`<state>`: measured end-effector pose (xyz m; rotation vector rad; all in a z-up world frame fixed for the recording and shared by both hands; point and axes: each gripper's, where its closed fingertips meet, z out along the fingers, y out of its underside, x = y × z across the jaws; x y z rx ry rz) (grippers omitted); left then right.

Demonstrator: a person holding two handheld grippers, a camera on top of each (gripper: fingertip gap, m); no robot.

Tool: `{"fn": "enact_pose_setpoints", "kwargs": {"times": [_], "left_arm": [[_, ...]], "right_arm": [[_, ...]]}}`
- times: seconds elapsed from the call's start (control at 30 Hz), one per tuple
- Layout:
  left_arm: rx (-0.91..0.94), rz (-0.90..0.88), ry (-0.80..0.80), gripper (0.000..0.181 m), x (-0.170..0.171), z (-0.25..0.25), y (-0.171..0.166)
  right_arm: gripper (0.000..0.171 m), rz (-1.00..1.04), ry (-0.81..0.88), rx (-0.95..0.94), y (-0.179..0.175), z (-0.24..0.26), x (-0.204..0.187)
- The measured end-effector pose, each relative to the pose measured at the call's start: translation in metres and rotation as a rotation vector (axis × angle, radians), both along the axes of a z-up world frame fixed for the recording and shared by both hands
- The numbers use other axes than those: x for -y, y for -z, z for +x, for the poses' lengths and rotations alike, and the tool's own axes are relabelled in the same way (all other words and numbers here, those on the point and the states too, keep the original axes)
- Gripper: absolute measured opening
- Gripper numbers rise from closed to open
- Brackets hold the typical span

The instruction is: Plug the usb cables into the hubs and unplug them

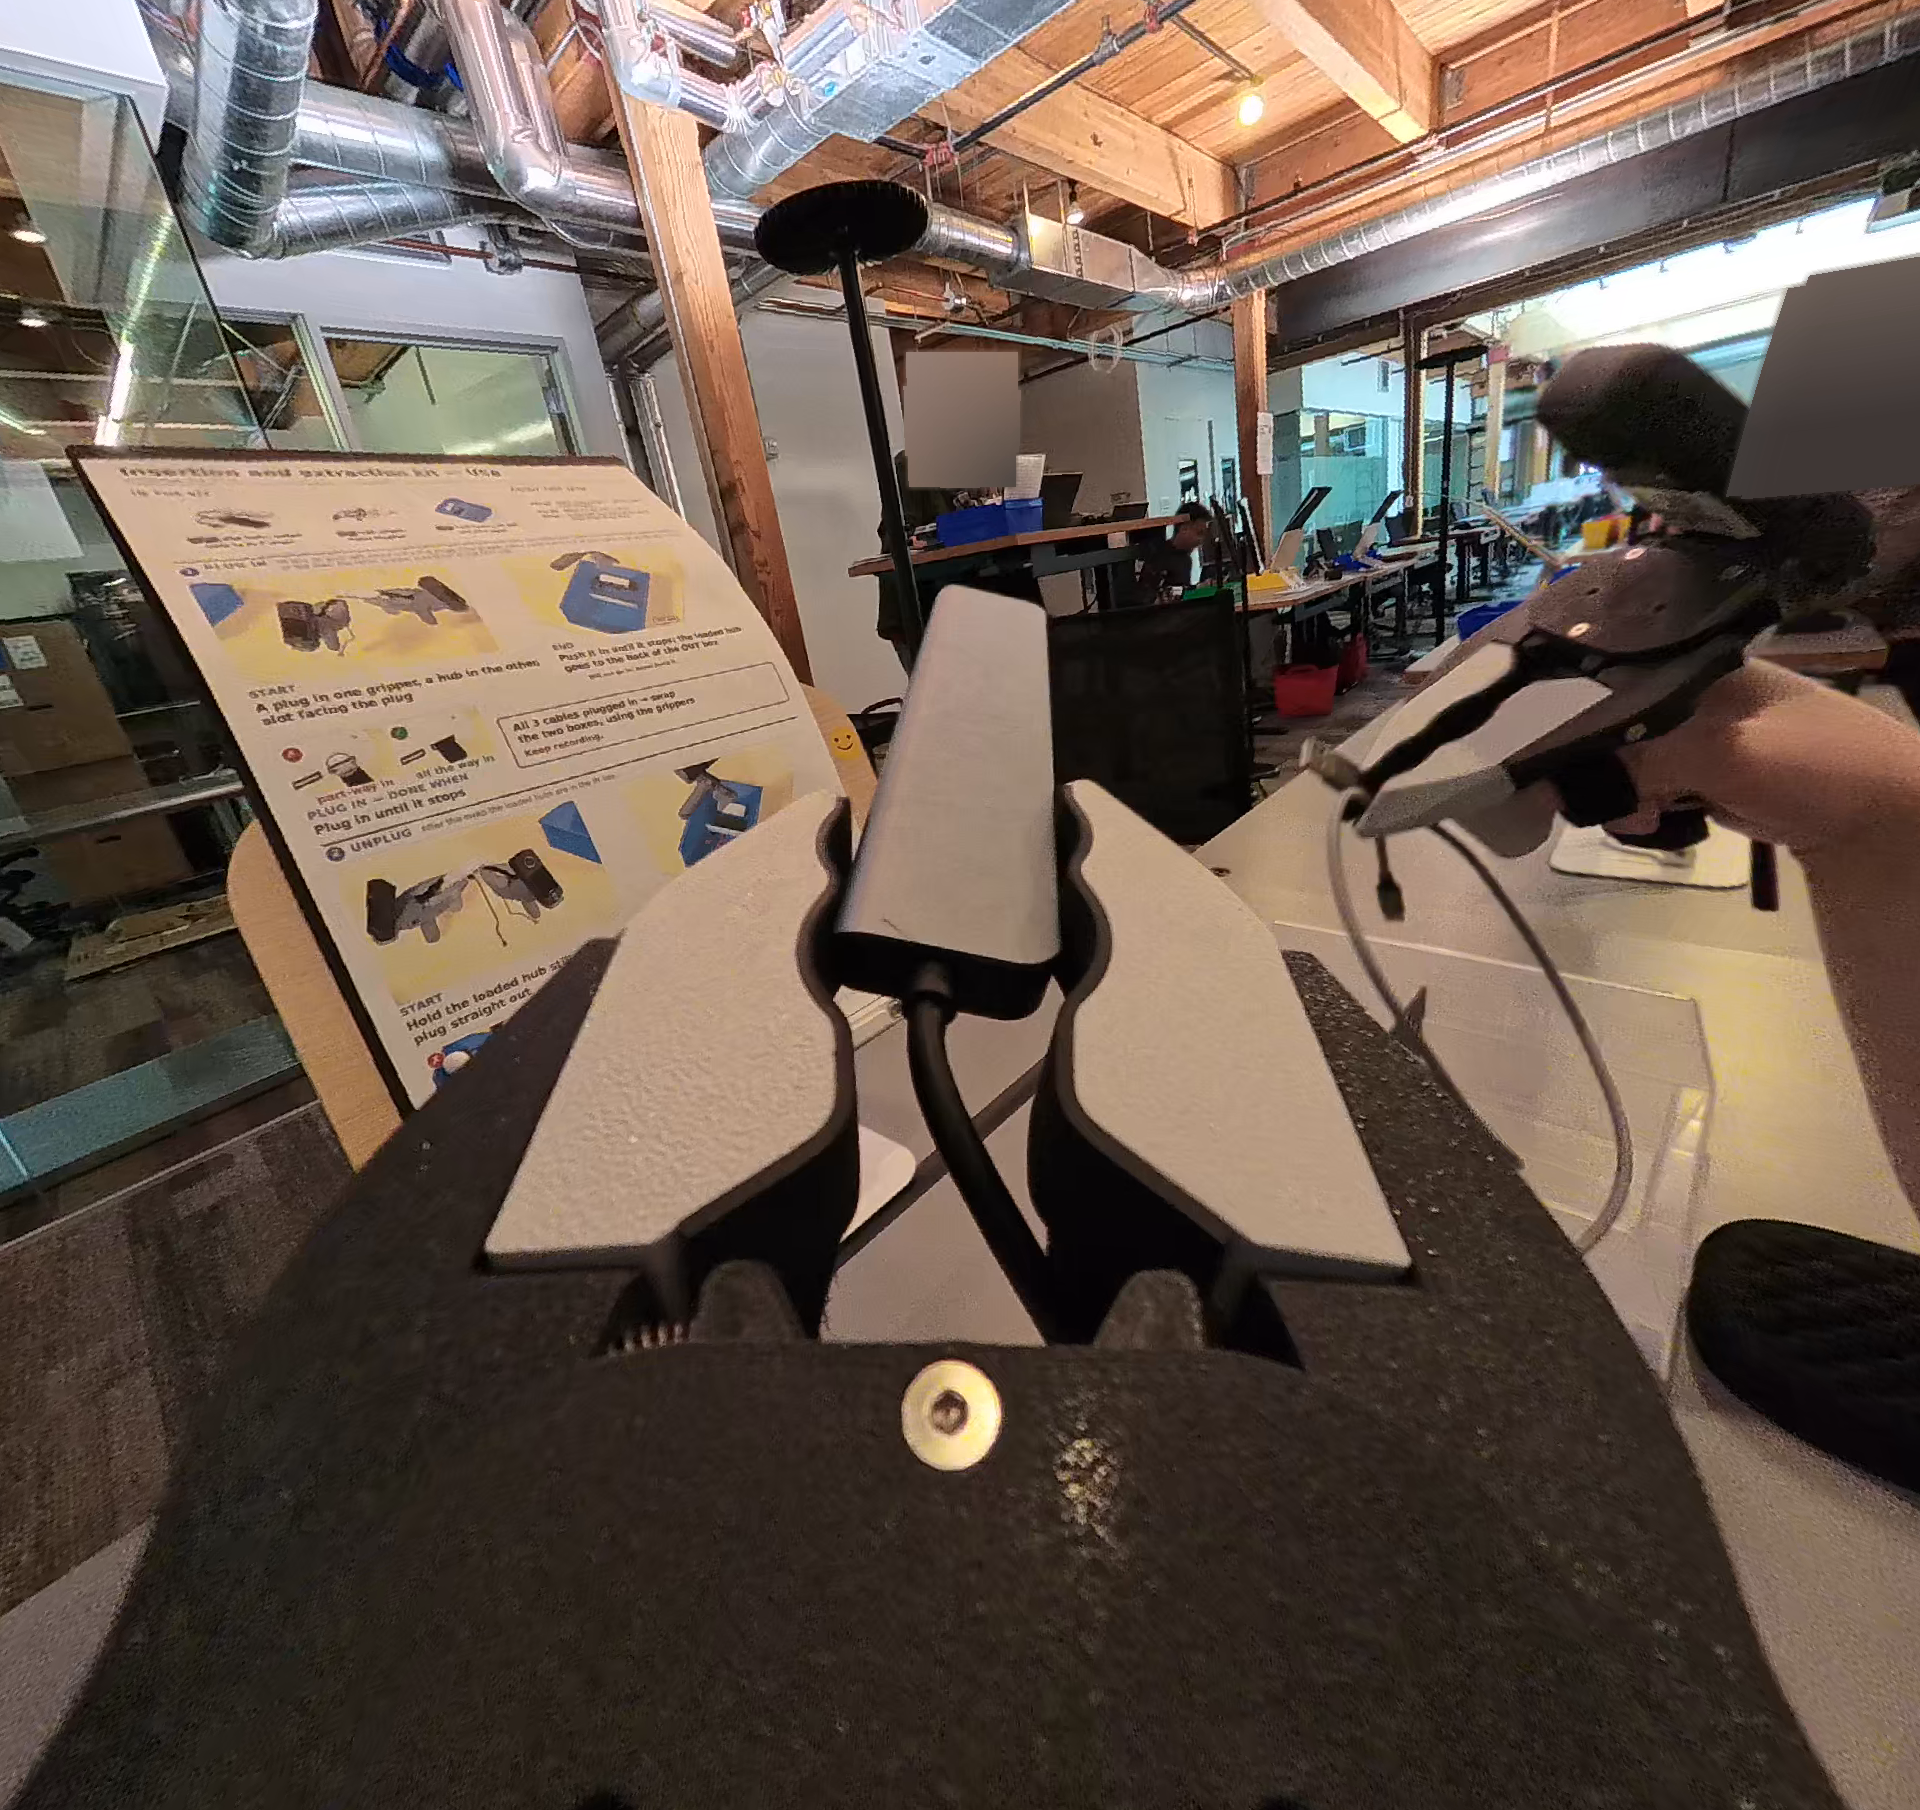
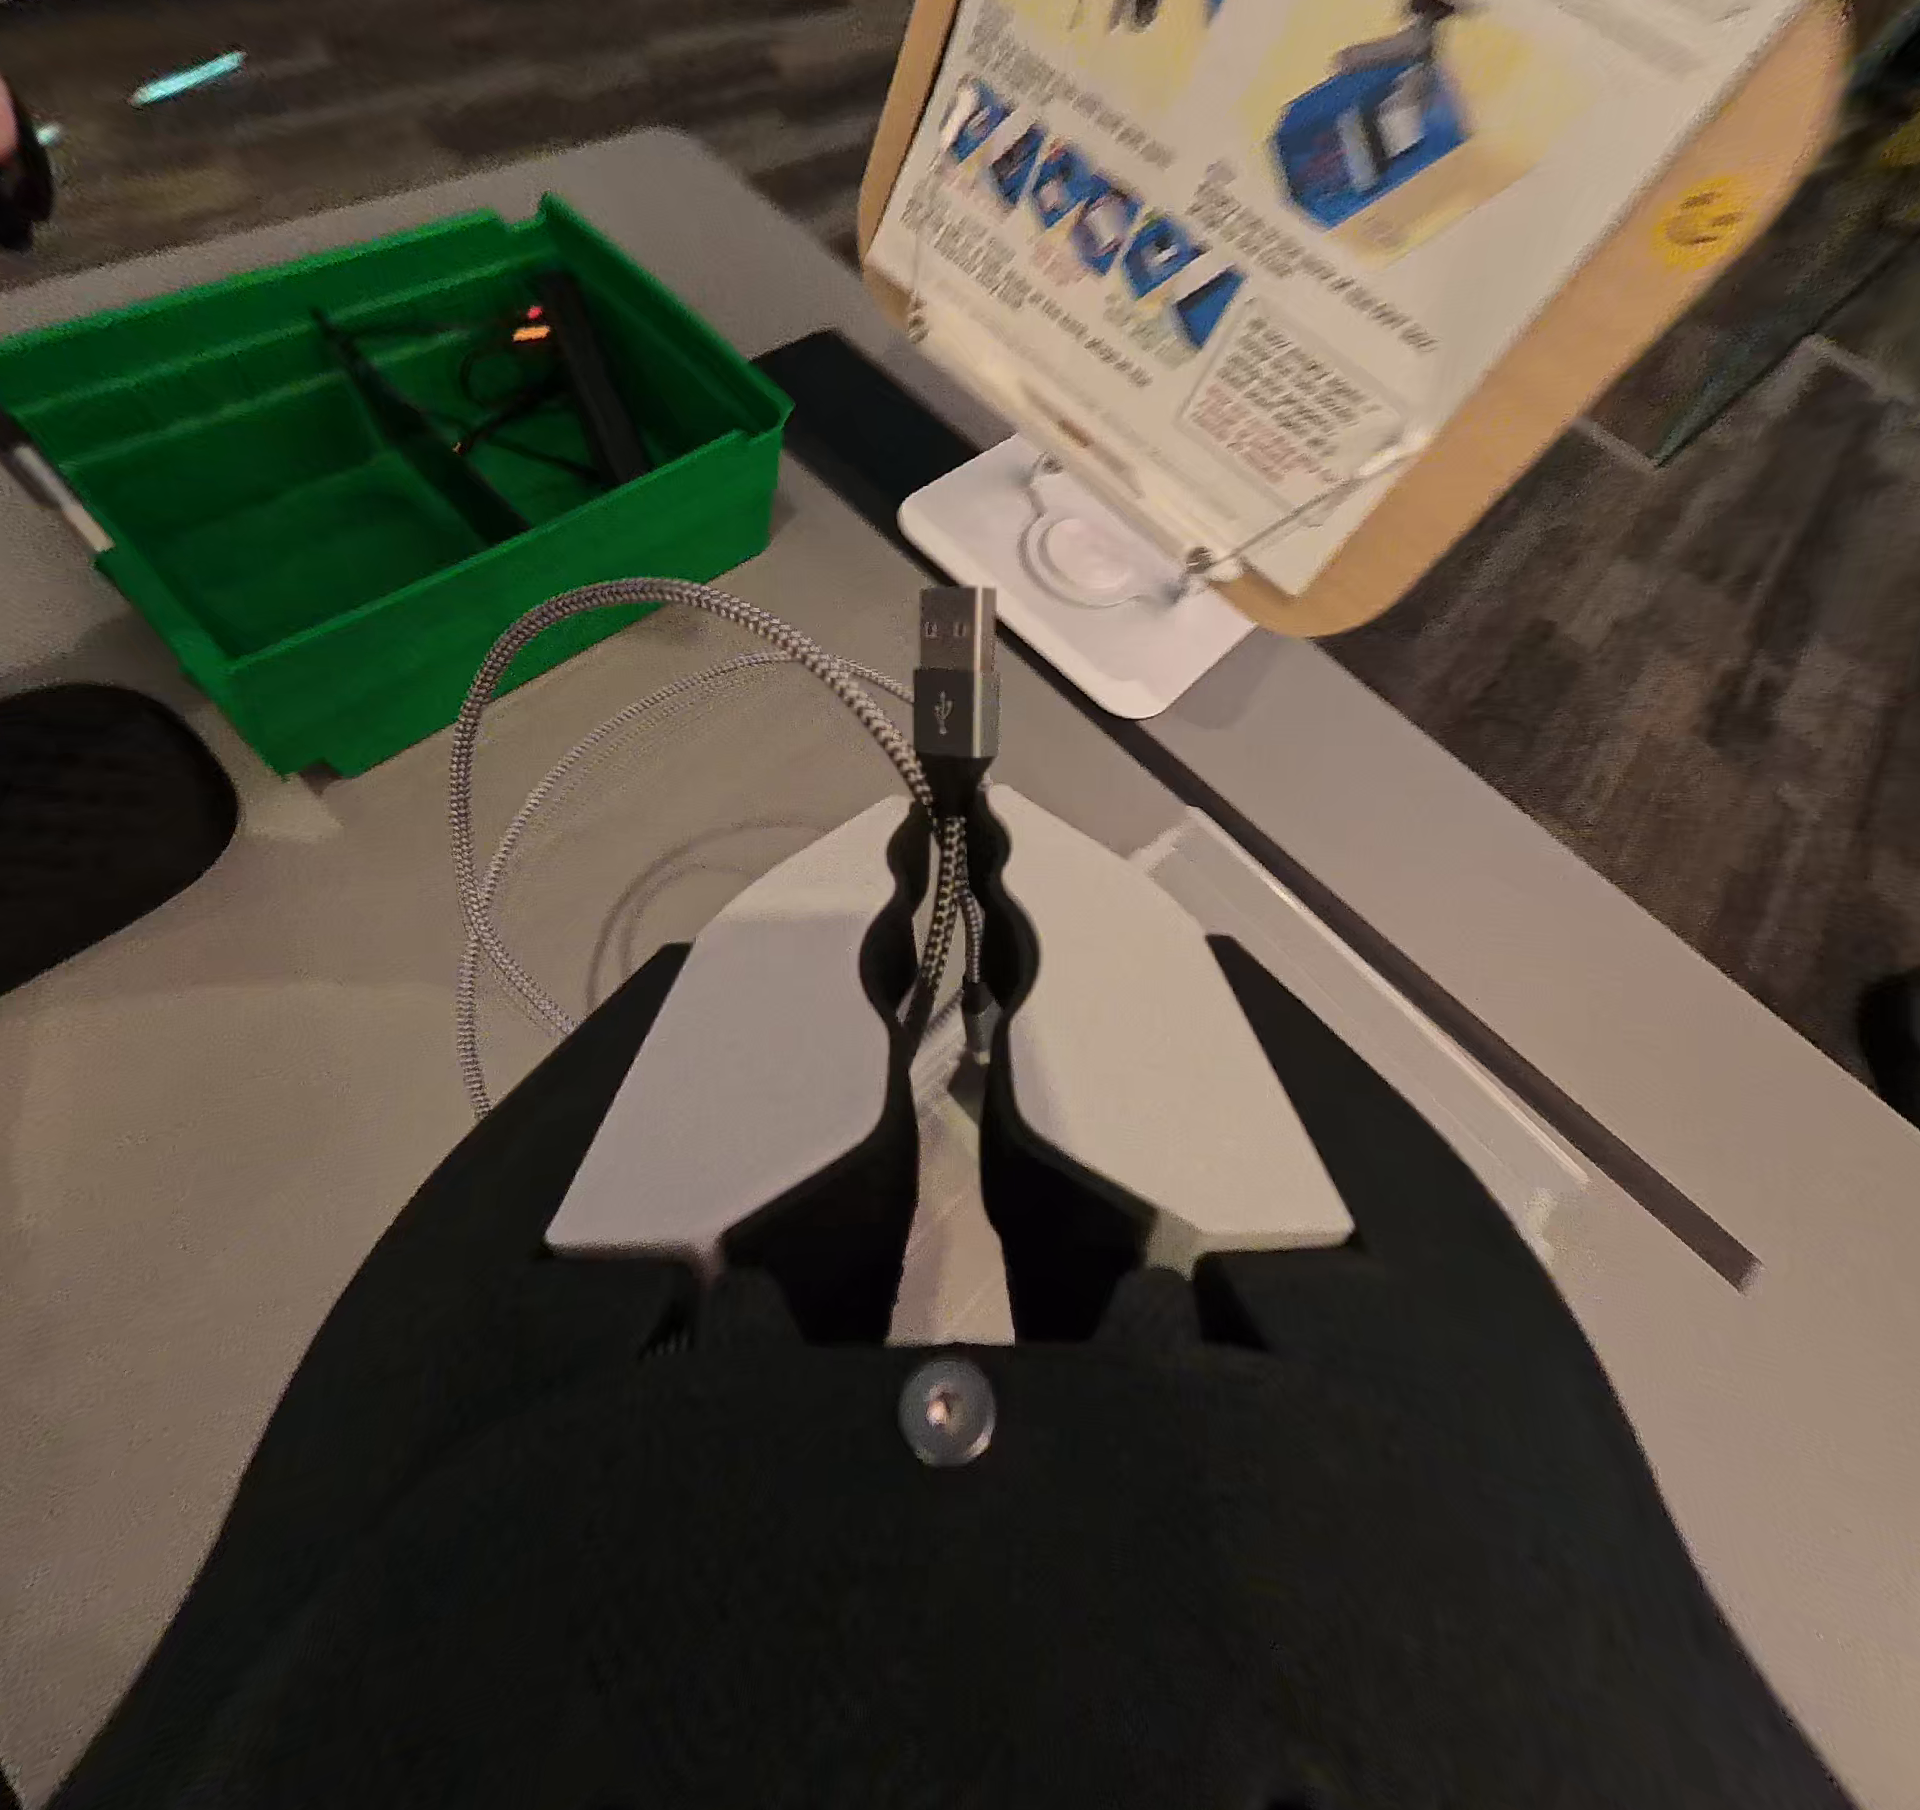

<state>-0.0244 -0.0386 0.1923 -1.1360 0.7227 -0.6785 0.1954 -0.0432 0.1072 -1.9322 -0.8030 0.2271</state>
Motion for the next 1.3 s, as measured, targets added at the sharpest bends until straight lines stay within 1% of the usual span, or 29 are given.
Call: {"fn": "enact_pose_setpoints", "kwargs": {"times": [0.07,0.1,0.17,0.23,0.37,0.47,0.53,0.6,0.7,0.77,0.83,0.87,0.93,1.0,1.07,1.13,1.17,1.23,1.3], "left_arm": [[0.005,-0.001,0.018,0.035,0.003,0.001,-0.001],[0.004,-0.001,0.021,0.035,0.004,0.002,-0.001],[0.003,0.001,0.022,0.035,0.005,0.002,-0.001],[0.007,-0.003,0.034,0.035,0.006,0.004,-0.001],[0.005,-0.002,0.047,0.035,0.009,0.009,0.0],[-0.004,0.003,0.049,0.035,0.011,0.011,0.0],[-0.005,0.003,0.05,0.035,0.011,0.012,0.001],[-0.008,-0.002,0.05,0.035,0.011,0.013,0.002],[-0.014,-0.008,0.049,0.036,0.009,0.015,0.004],[-0.019,-0.011,0.05,0.036,0.008,0.017,0.005],[-0.03,-0.014,0.053,0.035,0.009,0.02,0.008],[-0.036,-0.014,0.054,0.035,0.009,0.021,0.009],[-0.047,-0.015,0.058,0.035,0.009,0.024,0.01],[-0.058,-0.018,0.061,0.035,0.01,0.028,0.012],[-0.066,-0.021,0.065,0.035,0.01,0.031,0.014],[-0.078,-0.024,0.069,0.035,0.01,0.034,0.017],[-0.084,-0.026,0.07,0.035,0.01,0.035,0.018],[-0.093,-0.026,0.073,0.035,0.011,0.037,0.019],[-0.095,-0.027,0.077,0.035,0.011,0.039,0.019]], "right_arm": [[0.008,0.06,0.08,-0.021,-0.015,0.03,0.012],[0.008,0.075,0.107,-0.005,-0.017,0.046,0.02],[0.008,0.08,0.192,0.056,-0.01,0.082,0.029],[0.009,0.089,0.284,0.081,-0.004,0.118,0.029],[0.008,0.171,0.293,0.215,0.013,0.156,0.022],[0.008,0.123,0.164,0.289,0.041,0.149,0.021],[0.008,0.056,0.111,0.322,0.059,0.145,0.021],[0.009,-0.029,0.032,0.34,0.077,0.135,0.028],[0.009,-0.121,-0.083,0.336,0.094,0.118,0.043],[0.009,-0.193,-0.096,0.358,0.108,0.118,0.046],[0.009,-0.296,-0.106,0.365,0.128,0.122,0.047],[0.009,-0.351,-0.122,0.345,0.139,0.122,0.047],[0.009,-0.524,-0.169,0.266,0.166,0.117,0.052],[0.009,-0.723,-0.16,0.238,0.195,0.118,0.056],[0.01,-0.84,-0.129,0.225,0.217,0.12,0.049],[0.011,-0.856,-0.131,0.149,0.223,0.111,0.037],[0.018,-0.857,-0.133,0.109,0.222,0.108,0.034],[0.027,-0.839,-0.109,0.079,0.215,0.11,0.032],[0.028,-0.766,-0.063,0.088,0.202,0.119,0.03]]}}
